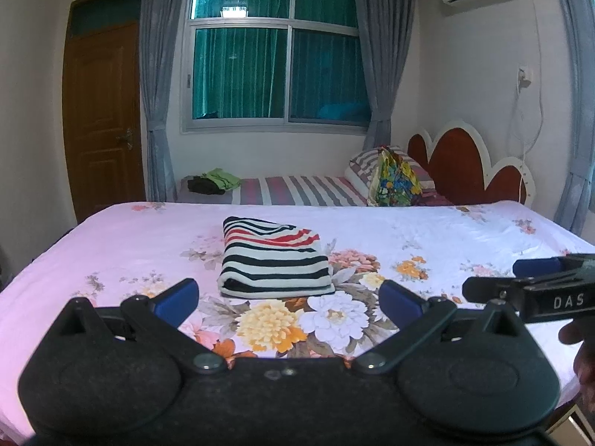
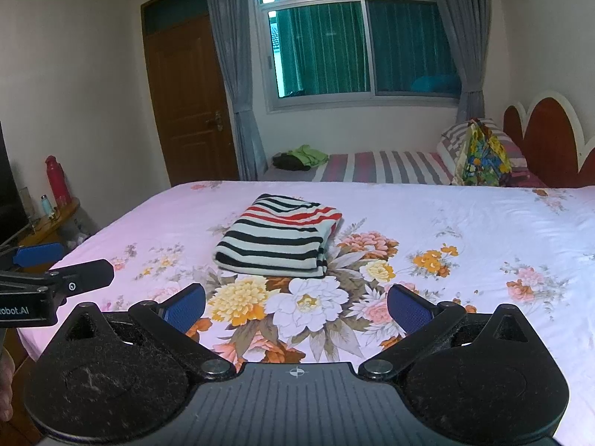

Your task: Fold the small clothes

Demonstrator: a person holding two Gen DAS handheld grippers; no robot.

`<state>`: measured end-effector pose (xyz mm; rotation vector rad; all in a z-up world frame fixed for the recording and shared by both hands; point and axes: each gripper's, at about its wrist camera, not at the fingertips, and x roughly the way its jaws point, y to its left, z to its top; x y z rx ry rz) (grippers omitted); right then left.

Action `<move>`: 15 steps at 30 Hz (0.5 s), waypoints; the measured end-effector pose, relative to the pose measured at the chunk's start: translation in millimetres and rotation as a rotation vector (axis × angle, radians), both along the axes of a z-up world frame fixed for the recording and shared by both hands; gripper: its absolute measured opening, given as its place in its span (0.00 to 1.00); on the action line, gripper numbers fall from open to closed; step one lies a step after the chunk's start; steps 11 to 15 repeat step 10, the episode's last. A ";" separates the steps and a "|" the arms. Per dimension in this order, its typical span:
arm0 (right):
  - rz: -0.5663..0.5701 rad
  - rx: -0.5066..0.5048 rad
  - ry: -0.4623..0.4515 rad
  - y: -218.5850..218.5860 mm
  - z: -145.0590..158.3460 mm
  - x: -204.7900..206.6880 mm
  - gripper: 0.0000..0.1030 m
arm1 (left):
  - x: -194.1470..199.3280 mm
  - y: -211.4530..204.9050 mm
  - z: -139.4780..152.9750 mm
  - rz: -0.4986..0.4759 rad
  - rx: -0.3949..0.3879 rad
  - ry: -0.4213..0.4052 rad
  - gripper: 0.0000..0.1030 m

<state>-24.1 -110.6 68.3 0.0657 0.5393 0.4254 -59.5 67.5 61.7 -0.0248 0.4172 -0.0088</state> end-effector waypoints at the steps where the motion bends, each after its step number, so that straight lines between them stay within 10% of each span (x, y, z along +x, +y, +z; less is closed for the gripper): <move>1: -0.001 0.000 0.001 0.1 0.0 0.0 1.00 | 0.5 0.6 -0.2 -0.004 -0.007 0.001 0.99; 15: -0.001 0.001 0.002 -4.9 -0.8 2.1 1.00 | 1.1 0.0 0.2 -0.004 -0.011 -0.012 0.99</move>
